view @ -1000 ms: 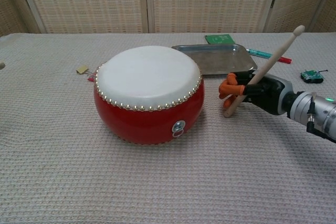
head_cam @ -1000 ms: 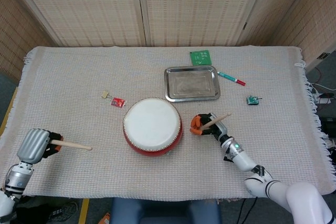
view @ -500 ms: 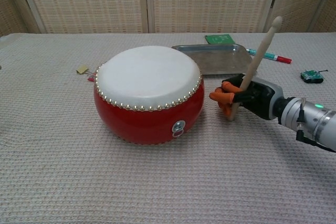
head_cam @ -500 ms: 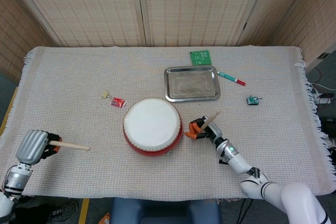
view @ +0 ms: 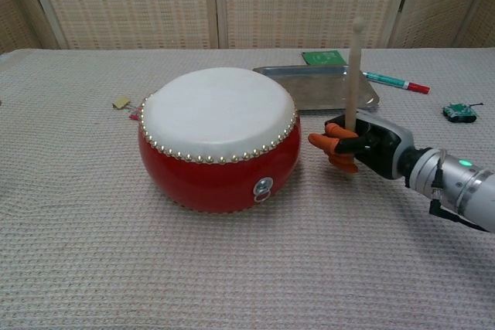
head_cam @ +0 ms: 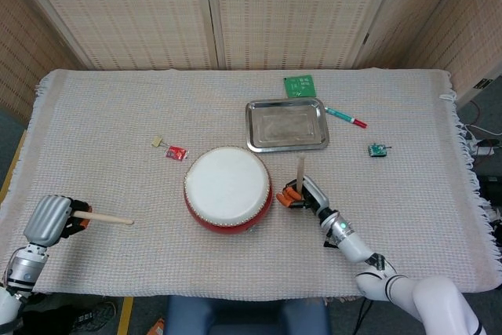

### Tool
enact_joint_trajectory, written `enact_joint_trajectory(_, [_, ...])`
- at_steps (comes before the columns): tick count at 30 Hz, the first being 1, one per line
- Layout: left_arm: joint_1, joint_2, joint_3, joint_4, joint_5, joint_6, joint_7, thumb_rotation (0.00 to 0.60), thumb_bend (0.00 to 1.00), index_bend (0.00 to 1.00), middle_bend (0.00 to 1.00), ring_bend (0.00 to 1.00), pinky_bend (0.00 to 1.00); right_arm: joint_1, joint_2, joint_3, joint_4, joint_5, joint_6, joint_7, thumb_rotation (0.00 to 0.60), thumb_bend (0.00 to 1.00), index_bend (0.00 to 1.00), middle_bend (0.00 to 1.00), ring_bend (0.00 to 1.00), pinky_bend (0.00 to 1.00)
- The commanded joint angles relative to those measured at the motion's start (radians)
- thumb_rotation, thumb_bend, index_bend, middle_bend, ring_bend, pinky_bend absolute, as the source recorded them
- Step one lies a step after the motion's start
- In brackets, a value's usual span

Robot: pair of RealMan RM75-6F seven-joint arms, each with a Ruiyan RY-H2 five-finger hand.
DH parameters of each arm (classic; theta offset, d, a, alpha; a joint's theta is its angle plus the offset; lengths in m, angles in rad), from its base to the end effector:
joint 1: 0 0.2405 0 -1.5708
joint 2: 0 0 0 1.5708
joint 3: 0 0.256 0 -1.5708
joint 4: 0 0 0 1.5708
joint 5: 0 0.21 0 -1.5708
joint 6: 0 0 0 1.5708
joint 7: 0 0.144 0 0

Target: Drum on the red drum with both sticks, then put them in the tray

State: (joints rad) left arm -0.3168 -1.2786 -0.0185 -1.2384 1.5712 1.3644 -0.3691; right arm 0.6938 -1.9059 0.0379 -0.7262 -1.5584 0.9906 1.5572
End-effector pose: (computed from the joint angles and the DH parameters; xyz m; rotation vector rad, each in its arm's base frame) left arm -0.3201 0.2576 0.1225 -1.5767 -0.9735 -1.0916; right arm -0.2148 -0.3446 -0.0908 1.1840 -2.2865 1.5894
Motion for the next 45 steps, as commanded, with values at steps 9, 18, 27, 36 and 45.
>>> enact_joint_trajectory(9, [0.000, -0.007, 0.001, 0.013, 0.000, -0.002, -0.008, 0.600, 0.77, 1.00, 1.00, 1.00, 1.00, -0.021, -0.043, -0.009, 0.072, -0.024, 0.097, -0.071, 0.600, 0.67, 1.00, 1.00, 1.00, 1.00])
enact_joint_trajectory(18, [-0.006, -0.008, 0.000, 0.010, 0.004, -0.006, 0.009, 0.600, 0.77, 1.00, 1.00, 1.00, 1.00, -0.021, 0.018, -0.033, 0.068, -0.070, 0.166, -0.460, 0.600, 0.90, 1.00, 1.00, 1.00, 1.00])
enact_joint_trajectory(27, [-0.012, -0.005, 0.001, 0.004, 0.013, -0.005, 0.016, 0.600, 0.77, 1.00, 1.00, 1.00, 1.00, 0.029, 0.332, -0.090, -0.265, -0.121, 0.057, -1.119, 0.600, 0.93, 1.00, 1.00, 1.00, 1.00])
enact_joint_trajectory(36, [-0.037, 0.010, -0.015, -0.043, 0.030, 0.003, 0.041, 0.600, 0.77, 1.00, 1.00, 1.00, 1.00, 0.064, 0.623, 0.003, -0.679, 0.019, -0.051, -1.457, 0.600, 0.92, 1.00, 1.00, 1.00, 1.00])
enact_joint_trajectory(45, [-0.123, 0.053, -0.056, -0.152, 0.034, -0.074, 0.149, 0.600, 0.77, 1.00, 1.00, 1.00, 1.00, 0.150, 0.670, 0.105, -0.728, 0.142, -0.163, -1.570, 0.600, 0.92, 1.00, 1.00, 1.00, 1.00])
